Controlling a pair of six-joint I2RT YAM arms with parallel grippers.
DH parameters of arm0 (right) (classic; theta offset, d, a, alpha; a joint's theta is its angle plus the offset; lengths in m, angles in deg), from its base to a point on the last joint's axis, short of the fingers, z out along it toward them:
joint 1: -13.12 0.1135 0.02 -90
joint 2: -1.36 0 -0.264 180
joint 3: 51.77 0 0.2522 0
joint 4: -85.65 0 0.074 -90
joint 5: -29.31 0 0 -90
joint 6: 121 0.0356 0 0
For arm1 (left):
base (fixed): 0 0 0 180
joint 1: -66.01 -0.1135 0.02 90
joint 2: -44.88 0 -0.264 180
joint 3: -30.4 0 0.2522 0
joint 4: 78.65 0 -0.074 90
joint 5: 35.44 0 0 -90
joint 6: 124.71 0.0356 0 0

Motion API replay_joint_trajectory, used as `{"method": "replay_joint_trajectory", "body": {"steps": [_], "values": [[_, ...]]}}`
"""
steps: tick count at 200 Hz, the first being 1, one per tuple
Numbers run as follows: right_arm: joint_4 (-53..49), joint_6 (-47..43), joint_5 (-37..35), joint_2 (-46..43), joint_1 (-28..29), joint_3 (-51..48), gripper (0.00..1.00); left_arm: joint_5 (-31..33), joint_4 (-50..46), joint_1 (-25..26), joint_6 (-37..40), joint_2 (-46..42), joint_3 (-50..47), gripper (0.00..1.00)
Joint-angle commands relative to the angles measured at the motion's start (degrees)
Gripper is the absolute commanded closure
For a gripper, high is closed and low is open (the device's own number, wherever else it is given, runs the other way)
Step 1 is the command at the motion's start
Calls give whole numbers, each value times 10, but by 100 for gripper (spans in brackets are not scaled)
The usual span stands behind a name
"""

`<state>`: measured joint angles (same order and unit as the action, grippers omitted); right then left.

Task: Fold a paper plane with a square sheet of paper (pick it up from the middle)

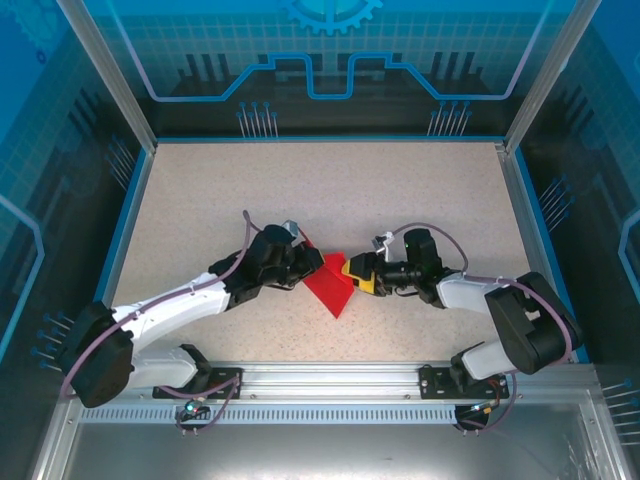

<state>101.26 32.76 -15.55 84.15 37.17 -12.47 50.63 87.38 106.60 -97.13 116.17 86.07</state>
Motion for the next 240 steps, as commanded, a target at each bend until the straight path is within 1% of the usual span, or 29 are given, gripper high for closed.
{"method": "replay_joint_trajectory", "body": {"steps": [1, 23, 43, 71, 96, 111, 135, 196, 240], "values": [[78, 100, -9, -8, 12, -8, 20, -25, -18, -6, 24, -11, 43, 90], [151, 166, -10, 0, 12, -16, 20, -33, -32, -8, 35, -8, 71, 90], [196, 212, -10, 0, 13, -16, 20, -39, -33, -7, 39, -8, 79, 90], [193, 223, -10, -20, 11, -10, 20, -42, -28, -7, 34, -15, 65, 90], [207, 236, -7, -28, 5, -7, 24, -34, -19, -10, 26, -34, 32, 90], [211, 238, -4, -34, 4, -2, 26, -36, -10, -15, 19, -40, 15, 90], [188, 225, -2, -48, -1, 2, 31, -42, -10, -18, 25, -42, 6, 90], [150, 203, 0, -71, -5, 2, 51, -47, 2, -27, 24, -42, -14, 86], [120, 180, -2, -79, -7, 1, 61, -51, 12, -29, 21, -46, -30, 82]]}}
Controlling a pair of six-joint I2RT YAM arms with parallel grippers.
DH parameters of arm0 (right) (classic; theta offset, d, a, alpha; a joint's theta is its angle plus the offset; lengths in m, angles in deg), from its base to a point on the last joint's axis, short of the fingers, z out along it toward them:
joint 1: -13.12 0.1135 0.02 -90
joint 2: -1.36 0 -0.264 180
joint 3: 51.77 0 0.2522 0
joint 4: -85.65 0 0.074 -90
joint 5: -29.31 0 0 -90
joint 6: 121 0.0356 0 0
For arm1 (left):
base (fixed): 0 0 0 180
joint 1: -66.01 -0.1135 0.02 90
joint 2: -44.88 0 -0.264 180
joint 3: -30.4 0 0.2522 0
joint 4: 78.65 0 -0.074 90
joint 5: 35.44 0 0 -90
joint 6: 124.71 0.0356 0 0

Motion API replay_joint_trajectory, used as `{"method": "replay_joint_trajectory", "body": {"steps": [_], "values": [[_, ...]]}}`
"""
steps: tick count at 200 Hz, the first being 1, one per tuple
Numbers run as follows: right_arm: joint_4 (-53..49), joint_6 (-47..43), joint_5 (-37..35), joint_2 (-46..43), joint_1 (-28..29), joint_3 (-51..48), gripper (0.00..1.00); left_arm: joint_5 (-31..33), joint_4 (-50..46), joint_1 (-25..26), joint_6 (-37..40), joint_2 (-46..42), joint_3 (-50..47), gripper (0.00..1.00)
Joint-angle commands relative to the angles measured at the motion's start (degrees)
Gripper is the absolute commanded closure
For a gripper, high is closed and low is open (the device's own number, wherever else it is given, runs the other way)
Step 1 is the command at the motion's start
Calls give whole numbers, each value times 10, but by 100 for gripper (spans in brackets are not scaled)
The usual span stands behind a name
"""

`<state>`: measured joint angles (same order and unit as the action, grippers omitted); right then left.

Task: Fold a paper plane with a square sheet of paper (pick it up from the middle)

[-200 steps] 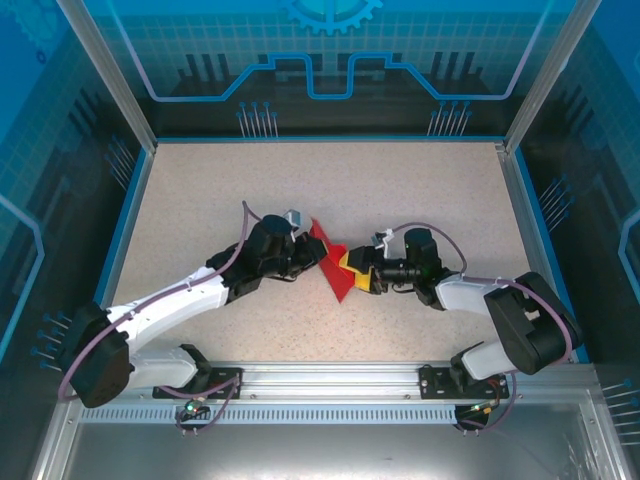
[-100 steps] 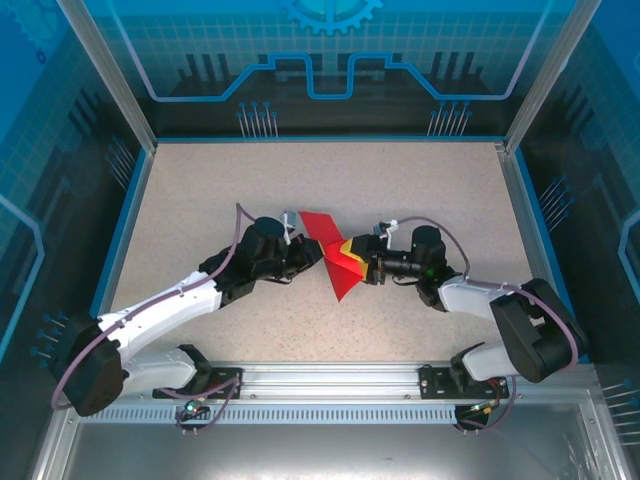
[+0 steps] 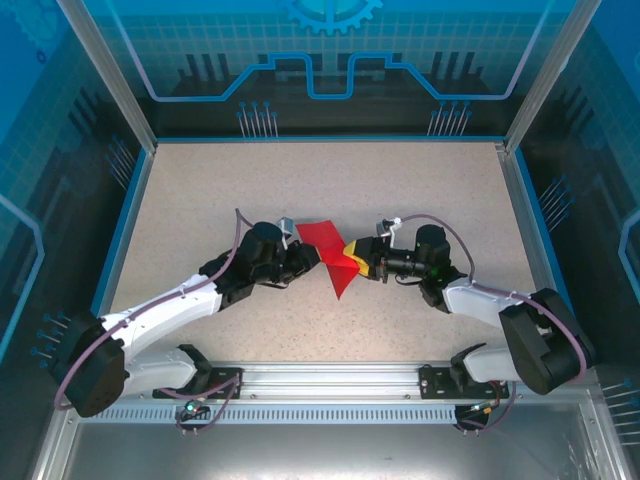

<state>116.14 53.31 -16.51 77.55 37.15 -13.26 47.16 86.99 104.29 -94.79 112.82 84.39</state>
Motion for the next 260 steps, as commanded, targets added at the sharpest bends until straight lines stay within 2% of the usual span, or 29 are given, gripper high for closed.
{"method": "replay_joint_trajectory", "body": {"steps": [1, 30, 66, 111, 132, 144, 162, 187, 218, 239, 260], "values": [[-30, -26, 7, -14, -7, 8, 61, -17, 16, -6, -2, -13, -13, 82], [-52, -41, 6, -17, -9, 11, 67, -19, 17, -7, -2, -11, -20, 80], [-100, -78, 4, -29, -8, 21, 79, -25, 15, -10, 2, -5, -22, 78], [-314, -220, -29, -74, -9, 71, 91, -31, -10, -19, 17, -8, -12, 68], [-450, -322, -69, -89, -8, 112, 95, -32, -39, -26, 34, -14, 2, 58], [-548, -398, -123, -99, -6, 144, 97, -36, -60, -34, 44, -17, 12, 51], [-678, -507, -249, -110, 5, 192, 99, -42, -93, -46, 65, -24, 32, 43], [-777, -587, -426, -113, 31, 238, 100, -57, -136, -68, 97, -25, 63, 32], [-838, -619, -665, -92, 108, 283, 100, -80, -172, -96, 129, -14, 93, 29], [-872, -618, -818, -50, 183, 315, 100, -94, -190, -119, 147, -8, 108, 27], [-901, -602, -909, 19, 246, 344, 100, -107, -200, -148, 159, -6, 114, 27]]}}
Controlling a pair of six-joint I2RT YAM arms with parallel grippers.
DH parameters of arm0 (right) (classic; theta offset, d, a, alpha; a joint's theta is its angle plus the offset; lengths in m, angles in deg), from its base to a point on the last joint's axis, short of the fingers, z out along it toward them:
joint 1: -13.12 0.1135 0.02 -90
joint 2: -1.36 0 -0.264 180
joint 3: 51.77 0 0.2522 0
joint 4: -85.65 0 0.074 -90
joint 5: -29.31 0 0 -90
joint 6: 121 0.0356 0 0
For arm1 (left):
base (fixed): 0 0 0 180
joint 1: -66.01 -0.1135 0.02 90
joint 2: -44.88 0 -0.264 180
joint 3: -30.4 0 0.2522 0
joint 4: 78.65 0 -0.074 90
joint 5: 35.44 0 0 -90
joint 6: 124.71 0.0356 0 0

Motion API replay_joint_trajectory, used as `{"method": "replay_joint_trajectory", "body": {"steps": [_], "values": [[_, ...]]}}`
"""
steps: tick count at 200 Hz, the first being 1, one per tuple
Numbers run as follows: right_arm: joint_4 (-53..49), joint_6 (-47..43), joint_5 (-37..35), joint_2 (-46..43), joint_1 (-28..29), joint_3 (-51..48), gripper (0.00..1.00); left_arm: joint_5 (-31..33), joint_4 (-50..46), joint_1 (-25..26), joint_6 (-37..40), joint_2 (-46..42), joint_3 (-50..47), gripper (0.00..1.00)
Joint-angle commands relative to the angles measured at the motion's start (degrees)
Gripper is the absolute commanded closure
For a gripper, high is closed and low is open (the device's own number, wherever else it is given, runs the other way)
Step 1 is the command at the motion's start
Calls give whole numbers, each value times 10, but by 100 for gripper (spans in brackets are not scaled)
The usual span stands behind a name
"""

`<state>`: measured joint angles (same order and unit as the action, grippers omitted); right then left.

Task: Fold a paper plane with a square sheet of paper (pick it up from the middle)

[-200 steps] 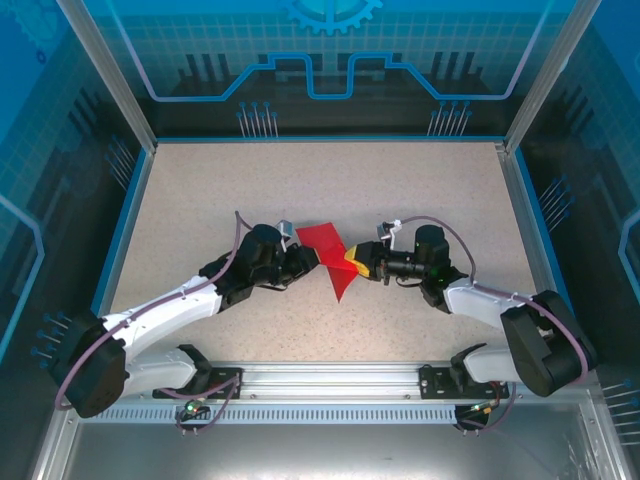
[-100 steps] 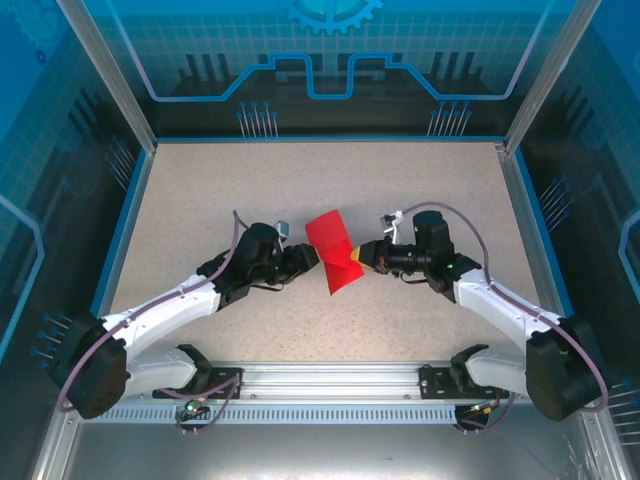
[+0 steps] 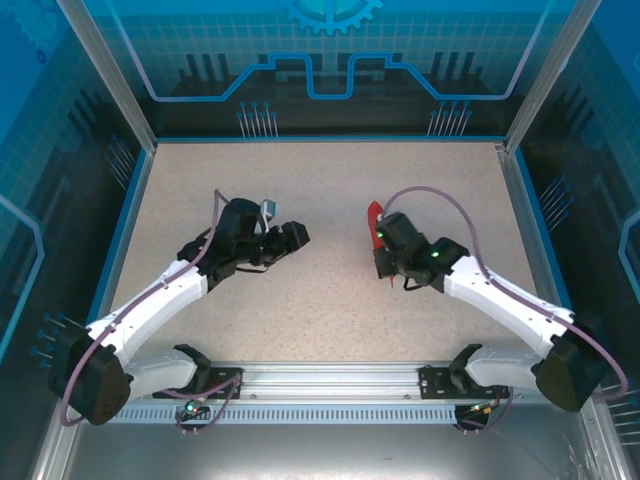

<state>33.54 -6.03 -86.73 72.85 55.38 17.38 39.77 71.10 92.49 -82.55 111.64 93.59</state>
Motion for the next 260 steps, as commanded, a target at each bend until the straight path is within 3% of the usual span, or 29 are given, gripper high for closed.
{"method": "replay_joint_trajectory", "body": {"steps": [1, 27, 57, 86, 121, 174, 206, 235, 260], "values": [[-77, -7, -209, 70, 68, 38, 100, -34, -42, -32, 37, 6, 22, 27], [-126, 34, -280, 186, 144, 88, 100, -48, -53, -66, 49, 5, 21, 26], [-151, 66, -279, 303, 219, 147, 100, -65, -69, -89, 63, 5, 23, 26], [-138, 65, -224, 379, 260, 184, 96, -77, -80, -102, 76, 11, 24, 25], [-77, 52, -142, 409, 277, 179, 88, -83, -88, -113, 88, 22, 24, 25], [30, 40, -22, 384, 259, 127, 73, -100, -84, -118, 98, 50, 18, 25], [97, 34, 60, 297, 229, 64, 58, -114, -67, -119, 105, 69, 8, 25], [143, 26, 159, 201, 172, 0, 47, -134, -52, -119, 104, 91, 1, 25], [181, 22, 255, 121, 100, -47, 45, -140, -40, -114, 102, 98, -6, 25]]}}
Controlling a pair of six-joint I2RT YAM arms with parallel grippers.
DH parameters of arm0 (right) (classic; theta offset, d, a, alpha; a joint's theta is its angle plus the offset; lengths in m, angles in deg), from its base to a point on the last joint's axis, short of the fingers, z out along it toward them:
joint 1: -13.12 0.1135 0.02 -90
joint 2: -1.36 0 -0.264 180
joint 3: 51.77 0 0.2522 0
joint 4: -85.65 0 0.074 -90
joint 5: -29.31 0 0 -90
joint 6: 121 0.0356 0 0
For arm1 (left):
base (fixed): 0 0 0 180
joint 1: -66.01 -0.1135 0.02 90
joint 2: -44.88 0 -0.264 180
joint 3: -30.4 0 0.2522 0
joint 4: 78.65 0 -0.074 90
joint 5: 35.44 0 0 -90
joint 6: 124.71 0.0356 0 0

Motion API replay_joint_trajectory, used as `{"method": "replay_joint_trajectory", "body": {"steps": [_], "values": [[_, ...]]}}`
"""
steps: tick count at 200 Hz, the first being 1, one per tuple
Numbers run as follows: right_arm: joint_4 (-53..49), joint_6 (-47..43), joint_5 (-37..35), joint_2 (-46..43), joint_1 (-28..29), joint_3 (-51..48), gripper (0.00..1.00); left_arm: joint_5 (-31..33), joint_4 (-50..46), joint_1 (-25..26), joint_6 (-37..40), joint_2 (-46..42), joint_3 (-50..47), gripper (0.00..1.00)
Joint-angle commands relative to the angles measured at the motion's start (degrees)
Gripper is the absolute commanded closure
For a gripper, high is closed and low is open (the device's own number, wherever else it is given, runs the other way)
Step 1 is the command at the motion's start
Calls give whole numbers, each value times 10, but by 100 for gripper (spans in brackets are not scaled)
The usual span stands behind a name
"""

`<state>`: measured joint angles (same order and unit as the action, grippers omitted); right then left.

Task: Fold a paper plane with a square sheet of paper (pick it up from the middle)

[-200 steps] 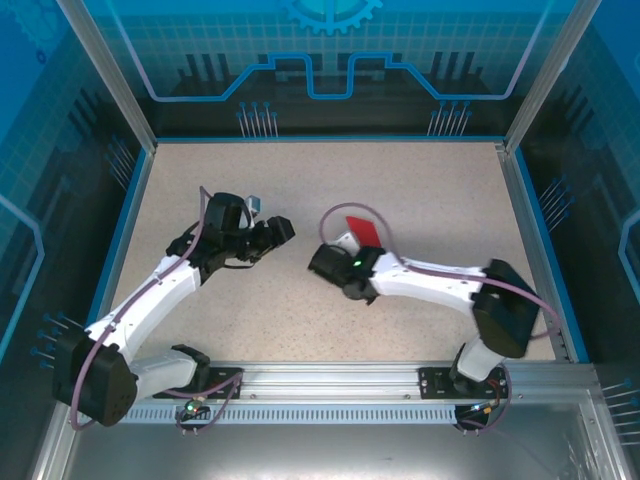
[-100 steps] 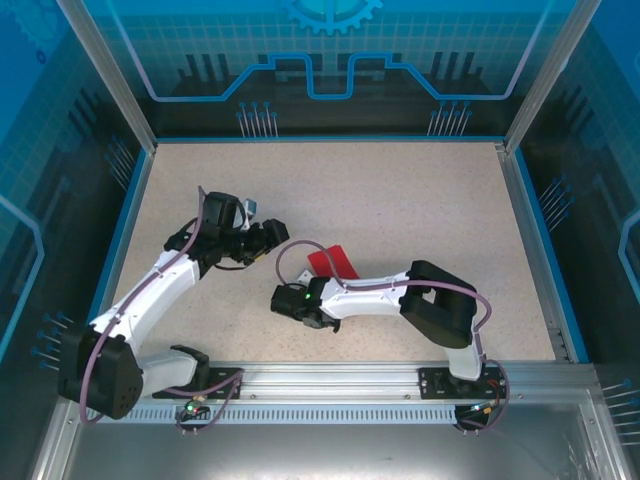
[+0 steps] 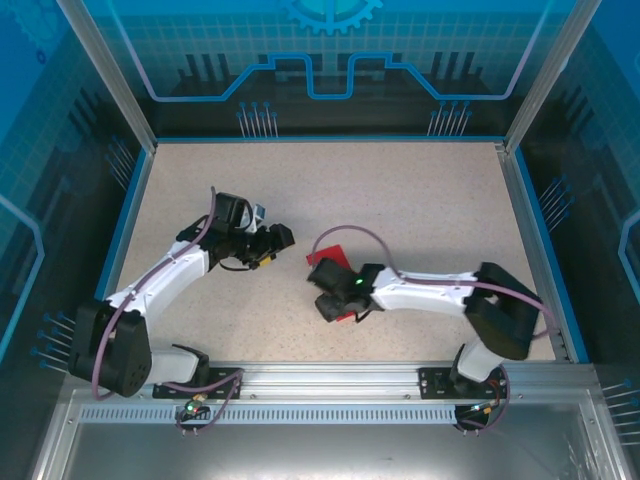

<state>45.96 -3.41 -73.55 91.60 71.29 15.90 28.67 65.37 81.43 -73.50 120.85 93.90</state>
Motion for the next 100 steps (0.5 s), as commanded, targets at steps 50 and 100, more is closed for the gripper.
{"method": "replay_joint_trajectory", "body": {"steps": [50, 100], "values": [[77, -21, 236, -108, -209, -99, 54, 2, 44, 81, -2, 50, 0, 28], [73, -19, 276, -107, -274, -126, 59, 92, 16, 173, 20, 156, 69, 46]]}}
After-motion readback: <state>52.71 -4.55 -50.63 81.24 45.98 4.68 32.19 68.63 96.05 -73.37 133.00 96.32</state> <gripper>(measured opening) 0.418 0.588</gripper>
